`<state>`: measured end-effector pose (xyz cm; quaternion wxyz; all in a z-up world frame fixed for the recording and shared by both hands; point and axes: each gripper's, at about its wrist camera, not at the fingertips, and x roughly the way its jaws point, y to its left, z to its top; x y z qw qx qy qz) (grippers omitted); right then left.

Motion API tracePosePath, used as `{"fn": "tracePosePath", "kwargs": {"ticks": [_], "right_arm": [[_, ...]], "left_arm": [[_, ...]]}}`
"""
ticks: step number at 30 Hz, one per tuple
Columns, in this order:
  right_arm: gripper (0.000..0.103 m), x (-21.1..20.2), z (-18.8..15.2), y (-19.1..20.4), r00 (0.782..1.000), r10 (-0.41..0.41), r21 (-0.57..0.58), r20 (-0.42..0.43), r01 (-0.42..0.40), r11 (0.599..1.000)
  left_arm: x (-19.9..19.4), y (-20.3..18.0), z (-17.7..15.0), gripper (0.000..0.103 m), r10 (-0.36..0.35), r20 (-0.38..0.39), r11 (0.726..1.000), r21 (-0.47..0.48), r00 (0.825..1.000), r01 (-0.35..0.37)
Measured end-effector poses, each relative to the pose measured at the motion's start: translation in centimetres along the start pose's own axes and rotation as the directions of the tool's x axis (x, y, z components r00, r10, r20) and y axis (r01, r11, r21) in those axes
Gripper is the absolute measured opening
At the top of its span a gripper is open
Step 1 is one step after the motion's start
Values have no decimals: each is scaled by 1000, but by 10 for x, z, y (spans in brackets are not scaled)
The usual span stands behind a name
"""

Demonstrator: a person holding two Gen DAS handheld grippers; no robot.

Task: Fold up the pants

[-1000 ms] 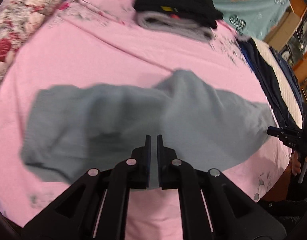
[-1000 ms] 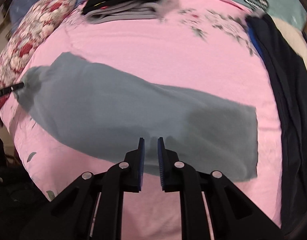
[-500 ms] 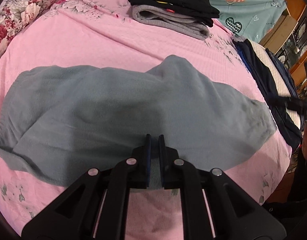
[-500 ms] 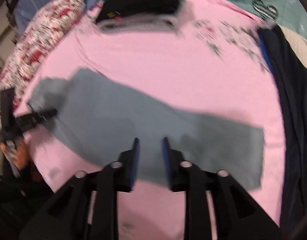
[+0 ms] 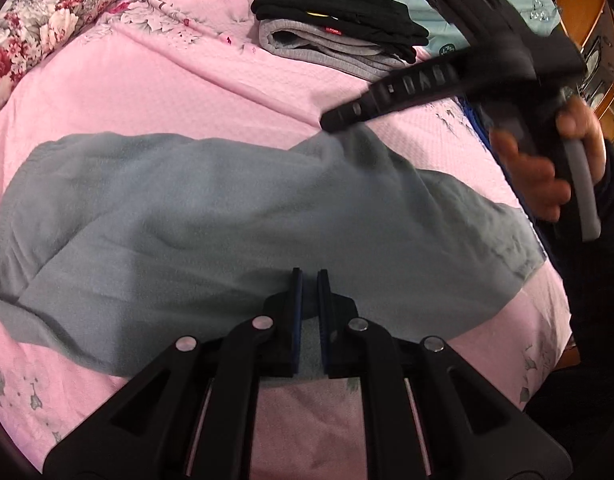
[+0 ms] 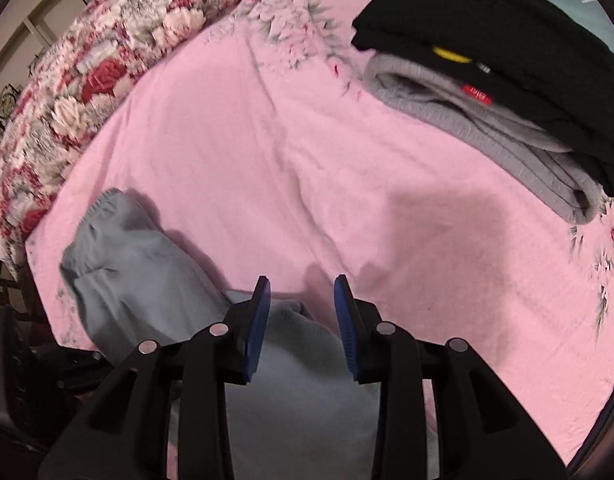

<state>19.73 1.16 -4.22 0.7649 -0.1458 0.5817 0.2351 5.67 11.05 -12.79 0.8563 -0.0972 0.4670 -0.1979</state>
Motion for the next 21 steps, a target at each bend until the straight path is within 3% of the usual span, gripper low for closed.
{"fn": "tracePosePath", "kwargs": {"ticks": [8, 14, 17, 21], "right_arm": [[34, 4, -43, 3, 997, -76, -79, -15, 74, 994], [33, 2, -43, 13, 997, -75, -122, 17, 76, 990], [12, 5, -43, 20, 999, -51, -159, 17, 53, 986], [6, -6, -32, 8, 989, -68, -97, 131, 81, 992]], "left_arm": [[1, -4, 0, 8, 8, 7, 1000, 24, 1000, -8], [1, -1, 0, 8, 1, 8, 1000, 22, 1000, -1], [1, -1, 1, 8, 0, 6, 1000, 23, 1000, 0], [1, -2, 0, 8, 0, 7, 1000, 21, 1000, 0]]}}
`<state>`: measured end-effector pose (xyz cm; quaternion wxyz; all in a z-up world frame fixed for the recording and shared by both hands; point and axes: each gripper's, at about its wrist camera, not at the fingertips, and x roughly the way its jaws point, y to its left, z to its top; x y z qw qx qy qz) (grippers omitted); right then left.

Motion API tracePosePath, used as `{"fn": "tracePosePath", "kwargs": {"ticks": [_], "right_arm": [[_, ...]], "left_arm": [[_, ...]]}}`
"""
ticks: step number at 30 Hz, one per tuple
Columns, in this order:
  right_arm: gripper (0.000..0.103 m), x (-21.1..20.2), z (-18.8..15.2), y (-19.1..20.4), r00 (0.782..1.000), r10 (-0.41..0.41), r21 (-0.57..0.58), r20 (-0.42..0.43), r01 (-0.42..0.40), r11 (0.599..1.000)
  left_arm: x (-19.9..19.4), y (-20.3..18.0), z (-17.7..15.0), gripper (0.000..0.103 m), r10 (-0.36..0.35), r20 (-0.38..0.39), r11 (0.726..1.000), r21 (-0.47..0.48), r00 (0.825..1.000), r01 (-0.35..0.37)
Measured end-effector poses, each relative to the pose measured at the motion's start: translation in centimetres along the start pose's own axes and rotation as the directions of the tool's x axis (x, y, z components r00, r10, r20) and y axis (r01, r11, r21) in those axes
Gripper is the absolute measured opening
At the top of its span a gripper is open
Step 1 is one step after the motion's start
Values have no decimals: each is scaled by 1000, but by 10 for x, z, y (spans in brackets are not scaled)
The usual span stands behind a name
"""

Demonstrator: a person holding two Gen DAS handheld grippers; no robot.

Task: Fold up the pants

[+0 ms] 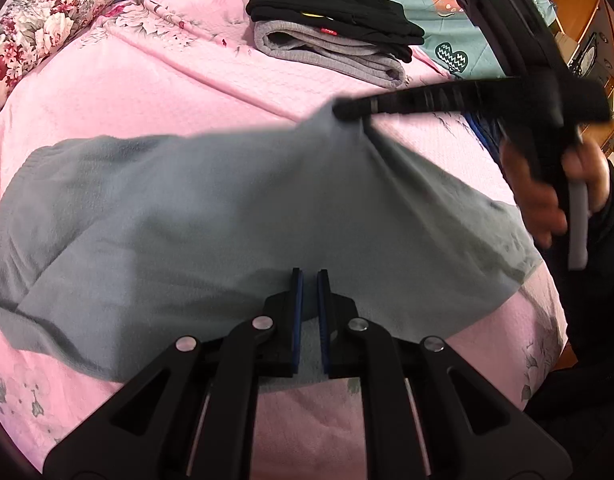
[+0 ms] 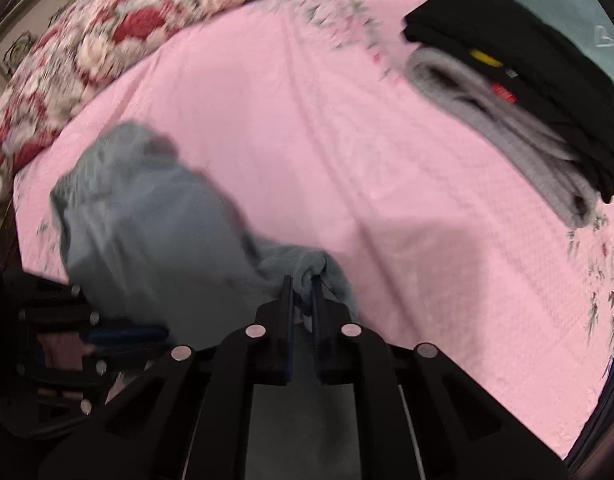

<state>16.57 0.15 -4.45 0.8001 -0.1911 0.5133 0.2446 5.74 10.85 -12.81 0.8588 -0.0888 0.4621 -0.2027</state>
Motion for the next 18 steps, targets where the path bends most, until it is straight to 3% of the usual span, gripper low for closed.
{"fn": "tracePosePath", "kwargs": {"ticks": [2, 6, 8, 10, 11, 13, 17, 18], "right_arm": [[6, -3, 11, -14, 999, 11, 56, 38, -13, 998], [7, 37, 13, -22, 999, 25, 84, -46, -21, 996], [8, 38, 11, -20, 1000, 19, 68, -11, -18, 998], [29, 33, 12, -19, 1000, 10, 64, -23, -8, 998], [48, 29, 11, -21, 1000, -14, 71, -28, 16, 997], [49, 11, 8, -30, 1000, -19, 102, -6, 20, 995], [51, -55, -14, -52, 994, -20, 196, 105, -1, 981], [59, -69, -24, -55, 992, -36, 217, 117, 9, 976]], "left_arm": [[1, 0, 0, 8, 1, -2, 1000, -1, 1000, -1], [3, 1, 1, 8, 2, -15, 1000, -11, 1000, -3], [2, 0, 2, 8, 5, -19, 1000, -3, 1000, -5], [1, -2, 6, 8, 16, -47, 1000, 3, 999, -16], [0, -2, 9, 11, 13, -59, 1000, -4, 998, -13], [-6, -3, 22, 22, -15, -56, 1000, -28, 998, 14], [6, -19, 58, 22, -41, -84, 998, -44, 996, 37], [15, -26, 68, 22, -46, -99, 998, -42, 994, 42]]}}
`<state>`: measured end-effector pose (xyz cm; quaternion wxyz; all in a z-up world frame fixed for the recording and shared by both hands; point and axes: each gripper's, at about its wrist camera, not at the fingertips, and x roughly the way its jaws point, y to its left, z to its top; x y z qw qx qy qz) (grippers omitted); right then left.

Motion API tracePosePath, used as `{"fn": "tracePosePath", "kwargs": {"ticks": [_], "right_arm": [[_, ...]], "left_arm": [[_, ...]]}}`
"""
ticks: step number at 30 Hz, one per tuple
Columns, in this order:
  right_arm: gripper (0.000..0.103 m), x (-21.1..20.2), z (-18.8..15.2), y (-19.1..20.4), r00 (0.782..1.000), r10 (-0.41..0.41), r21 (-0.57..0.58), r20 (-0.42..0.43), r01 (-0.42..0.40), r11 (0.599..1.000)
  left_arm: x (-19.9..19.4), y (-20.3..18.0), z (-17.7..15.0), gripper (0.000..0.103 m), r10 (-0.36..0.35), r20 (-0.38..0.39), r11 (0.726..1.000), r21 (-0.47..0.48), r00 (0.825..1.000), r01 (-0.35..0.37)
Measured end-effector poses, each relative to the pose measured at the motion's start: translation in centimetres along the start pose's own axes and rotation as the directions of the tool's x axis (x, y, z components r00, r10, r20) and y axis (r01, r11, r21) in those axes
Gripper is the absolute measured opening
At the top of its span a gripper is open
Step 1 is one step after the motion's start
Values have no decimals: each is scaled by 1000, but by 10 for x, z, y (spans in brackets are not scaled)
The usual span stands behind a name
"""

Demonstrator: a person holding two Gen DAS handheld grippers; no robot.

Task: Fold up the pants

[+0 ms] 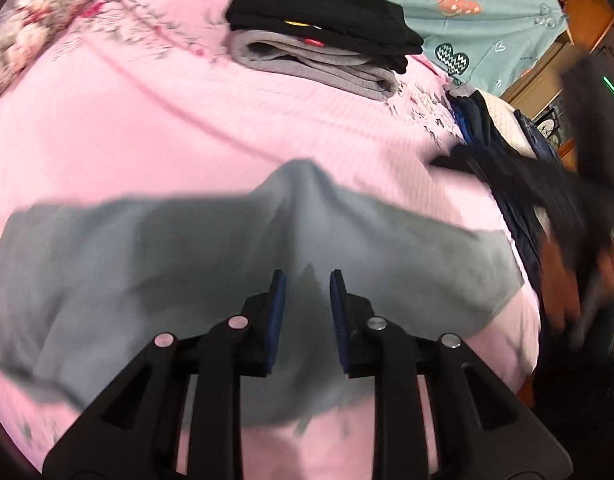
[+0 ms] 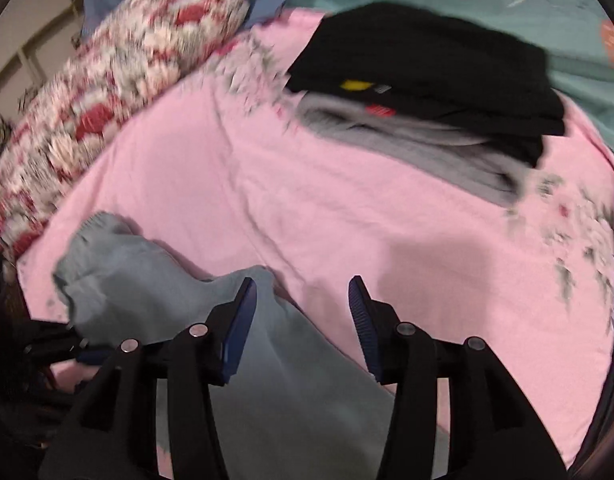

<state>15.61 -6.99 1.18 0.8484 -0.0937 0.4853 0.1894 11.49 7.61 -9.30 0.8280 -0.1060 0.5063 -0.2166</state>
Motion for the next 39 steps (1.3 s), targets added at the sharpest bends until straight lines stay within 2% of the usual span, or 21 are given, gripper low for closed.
{"fn": "tracePosePath", "kwargs": {"ticks": [2, 4, 5, 6, 7, 8, 10, 12, 14, 16, 17, 20, 22, 23, 24, 26, 27, 29, 31, 33, 39], "right_arm": [[74, -17, -20, -3, 999, -35, 27, 5, 35, 999], [75, -28, -50, -1, 999, -53, 36, -11, 54, 998], [72, -30, -65, 2, 998, -56, 37, -20, 57, 998], [41, -31, -79, 4, 998, -53, 37, -27, 54, 998], [17, -30, -94, 8, 998, -34, 34, -56, 36, 999], [0, -28, -104, 12, 997, -7, 41, -75, 10, 999], [0, -28, -122, 16, 998, 35, 72, -61, -31, 997], [0, -24, -129, 20, 997, 62, 105, -45, -57, 993], [0, -15, -133, 18, 991, 123, 155, -48, -114, 981], [0, -4, -135, 23, 983, 160, 163, -92, -144, 976], [0, 5, -139, 28, 973, 184, 153, -143, -162, 975], [0, 0, -142, 30, 976, 166, 146, -145, -145, 979], [8, -16, -143, 12, 985, 144, 205, -97, -122, 971], [26, -32, -145, -7, 993, 107, 259, -44, -92, 962], [43, -48, -149, -24, 998, 66, 310, 1, -63, 949], [44, -88, -168, -71, 996, -45, 436, 75, 8, 900], [44, -102, -177, -88, 992, -93, 480, 80, 44, 876], [44, -131, -206, -130, 975, -216, 580, 54, 146, 801], [48, -145, -230, -162, 963, -268, 650, 6, 200, 733], [48, -148, -254, -192, 968, -250, 708, -18, 188, 681], [48, -124, -269, -225, 995, -99, 770, 11, 55, 636]], "left_arm": [[25, -13, 22, 21, -22, -51, 1000, 13, 998, 22], [50, -21, 37, 6, -8, -106, 1000, 19, 994, 10], [62, -24, 42, 5, 4, -127, 1000, 24, 992, -1], [73, -26, 47, 3, 20, -140, 999, 34, 990, -15], [80, -27, 52, 3, 28, -148, 999, 33, 989, -24], [84, -27, 54, 3, 28, -143, 999, 34, 989, -23], [88, -26, 59, 3, 32, -127, 999, 42, 991, -27], [90, -20, 58, 3, 5, -119, 1000, 26, 993, -2], [90, -16, 57, 3, -25, -106, 999, 17, 994, 27], [90, -13, 56, 3, -47, -100, 999, 14, 994, 48], [89, -13, 56, 3, -54, -97, 998, 17, 994, 56], [85, -12, 55, 3, -57, -97, 998, 16, 994, 58], [76, -11, 52, 3, -23, -71, 1000, 16, 997, 24], [70, -11, 49, 3, -1, -54, 1000, 19, 999, 2], [59, -10, 44, 4, 22, -29, 1000, 21, 999, -21], [40, -10, 32, 4, 35, -12, 999, 15, 999, -35], [32, -10, 23, 4, 20, -19, 1000, 13, 1000, -19], [21, -10, 3, 4, -22, -36, 1000, 3, 999, 22], [18, -8, -18, 5, -45, -71, 999, -3, 996, 45], [21, -2, -32, 5, -23, -102, 1000, -15, 995, 22], [1, 30, -44, 6, -43, -69, 995, -93, 997, 37]]}}
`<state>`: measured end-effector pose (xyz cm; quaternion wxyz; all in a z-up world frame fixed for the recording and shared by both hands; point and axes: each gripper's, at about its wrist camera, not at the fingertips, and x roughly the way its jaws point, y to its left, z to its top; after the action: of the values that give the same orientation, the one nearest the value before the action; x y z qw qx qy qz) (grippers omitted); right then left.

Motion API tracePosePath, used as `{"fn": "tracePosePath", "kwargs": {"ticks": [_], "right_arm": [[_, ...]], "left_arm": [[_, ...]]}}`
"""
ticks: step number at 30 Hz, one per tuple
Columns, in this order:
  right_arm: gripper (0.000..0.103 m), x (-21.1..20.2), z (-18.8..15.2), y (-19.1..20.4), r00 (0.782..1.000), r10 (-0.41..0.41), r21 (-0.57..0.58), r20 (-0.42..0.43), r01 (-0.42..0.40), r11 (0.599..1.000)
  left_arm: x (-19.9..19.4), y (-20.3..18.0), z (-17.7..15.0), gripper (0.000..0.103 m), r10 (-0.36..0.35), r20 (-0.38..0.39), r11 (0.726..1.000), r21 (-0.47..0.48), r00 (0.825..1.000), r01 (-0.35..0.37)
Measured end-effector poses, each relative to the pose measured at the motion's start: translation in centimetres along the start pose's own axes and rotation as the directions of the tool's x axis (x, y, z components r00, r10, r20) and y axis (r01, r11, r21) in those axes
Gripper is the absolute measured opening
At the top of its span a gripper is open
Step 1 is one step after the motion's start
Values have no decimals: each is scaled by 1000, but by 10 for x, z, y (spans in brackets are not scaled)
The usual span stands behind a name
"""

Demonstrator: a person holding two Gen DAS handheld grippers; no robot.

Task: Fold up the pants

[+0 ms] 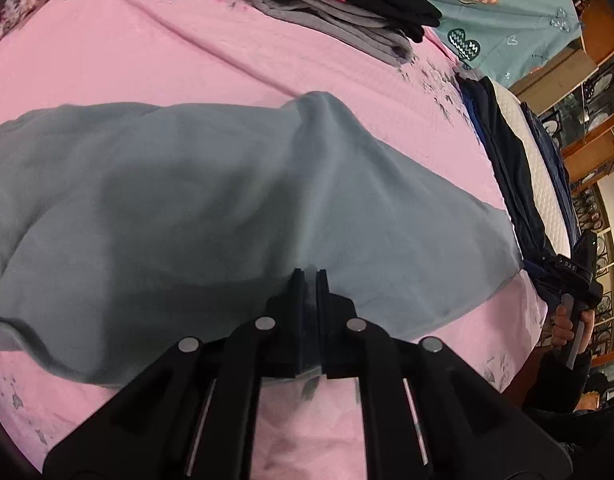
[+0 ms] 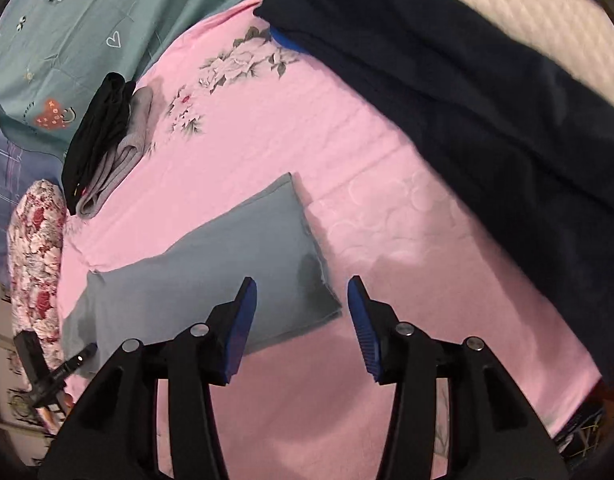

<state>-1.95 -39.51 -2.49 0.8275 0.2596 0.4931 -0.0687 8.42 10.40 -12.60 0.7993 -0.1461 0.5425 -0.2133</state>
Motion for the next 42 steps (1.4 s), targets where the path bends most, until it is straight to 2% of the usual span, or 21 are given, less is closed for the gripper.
{"fn": "tracePosePath", "kwargs": {"ticks": [5, 12, 13, 14, 15, 17, 20, 23, 26, 31, 36, 39, 41, 42], "right_arm": [[48, 13, 4, 2, 999, -10, -20, -42, 9, 1000], [47, 29, 17, 17, 995, 51, -61, -84, -56, 997], [43, 31, 20, 20, 994, 65, -68, -88, -71, 995], [22, 34, 21, 21, 993, 69, -71, -92, -75, 995], [10, 39, 22, 21, 993, 68, -71, -99, -75, 995], [10, 39, 20, 22, 994, 75, -79, -74, -81, 994], [10, 27, 14, 24, 996, 85, -88, -32, -87, 992], [10, 6, 8, 32, 990, 136, -113, 22, -133, 985], [10, -11, 3, 45, 983, 174, -156, 65, -162, 974], [10, -17, -4, 61, 980, 167, -201, 106, -143, 969], [10, -10, -13, 67, 982, 169, -214, 79, -149, 966], [10, -8, -12, 69, 982, 173, -219, 74, -153, 964], [10, -7, -11, 71, 983, 169, -212, 76, -150, 966], [10, -8, -10, 71, 983, 167, -211, 77, -148, 966]], "left_arm": [[-3, 11, -2, 6, -28, 10, 999, -31, 1000, 29], [-2, -1, 2, 6, 27, -3, 999, -23, 1000, -27], [-3, -3, 1, 6, 45, -4, 999, -23, 999, -45], [-4, -5, 1, 6, 65, -4, 998, -21, 998, -65], [-6, -10, 1, 6, 93, 2, 996, -12, 996, -93], [-13, -27, 0, 7, 124, 25, 992, 35, 992, -125], [-20, -67, 4, 7, 75, 48, 987, 141, 996, -81], [-5, -115, 14, 12, 1, 5, 974, 227, 1000, -2], [38, -162, 27, 14, -83, -97, 963, 247, 992, 105], [108, -217, 27, 13, -99, -208, 947, 281, 973, 156], [143, -230, 19, 11, -91, -249, 937, 306, 964, 168], [129, -225, 14, 12, -116, -248, 934, 301, 962, 191], [103, -211, 17, 13, -147, -178, 935, 297, 973, 195], [88, -200, 18, 17, -144, -128, 939, 295, 981, 176]]}}
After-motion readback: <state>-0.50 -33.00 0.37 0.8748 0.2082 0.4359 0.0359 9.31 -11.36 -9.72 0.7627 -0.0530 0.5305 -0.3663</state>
